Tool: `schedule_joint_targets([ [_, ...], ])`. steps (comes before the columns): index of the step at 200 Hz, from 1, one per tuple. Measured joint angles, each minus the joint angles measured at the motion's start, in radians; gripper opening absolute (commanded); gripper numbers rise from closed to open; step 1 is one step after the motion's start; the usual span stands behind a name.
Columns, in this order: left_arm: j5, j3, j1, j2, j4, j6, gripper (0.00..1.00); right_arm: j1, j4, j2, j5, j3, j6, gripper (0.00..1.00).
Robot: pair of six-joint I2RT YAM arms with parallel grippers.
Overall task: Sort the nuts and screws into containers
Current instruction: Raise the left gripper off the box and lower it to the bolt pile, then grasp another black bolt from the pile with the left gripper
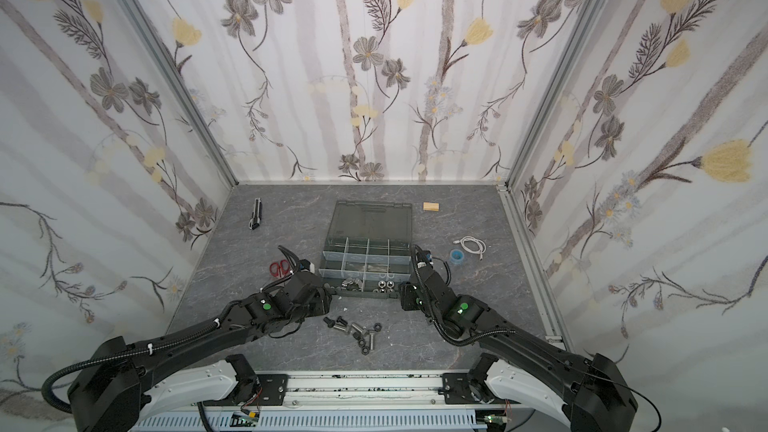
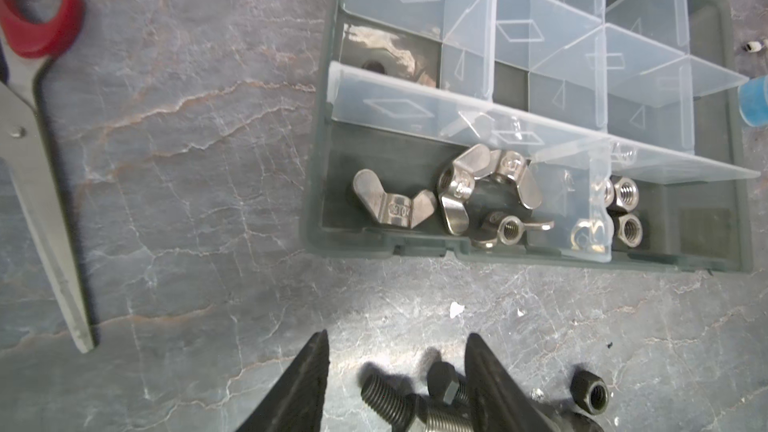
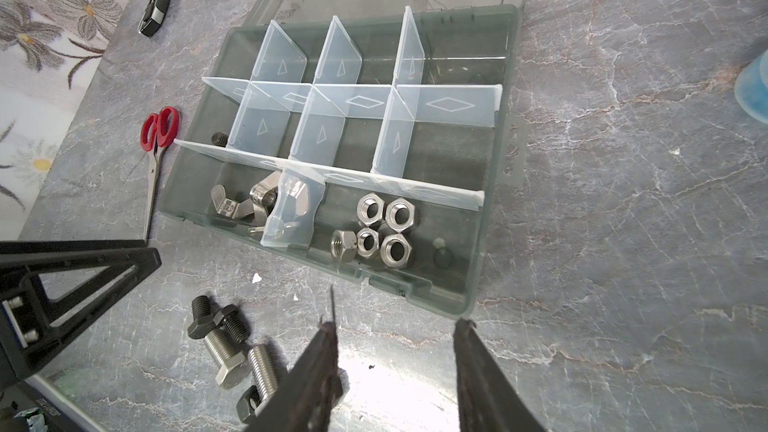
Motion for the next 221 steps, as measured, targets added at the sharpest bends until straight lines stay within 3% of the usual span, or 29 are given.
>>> schedule_joint_targets([
  [87,-0.002,-0.032,-0.129,0.041,-0.029,-0.123,0.54,0.0,0.032,-0.014,-0.004,-0.031,0.002,0.46],
  [221,-0.012,-0.028,-0.162,0.161,-0.026,-0.167,0.51,0.0,0.036,-0.042,-0.018,-0.062,0.018,0.46],
])
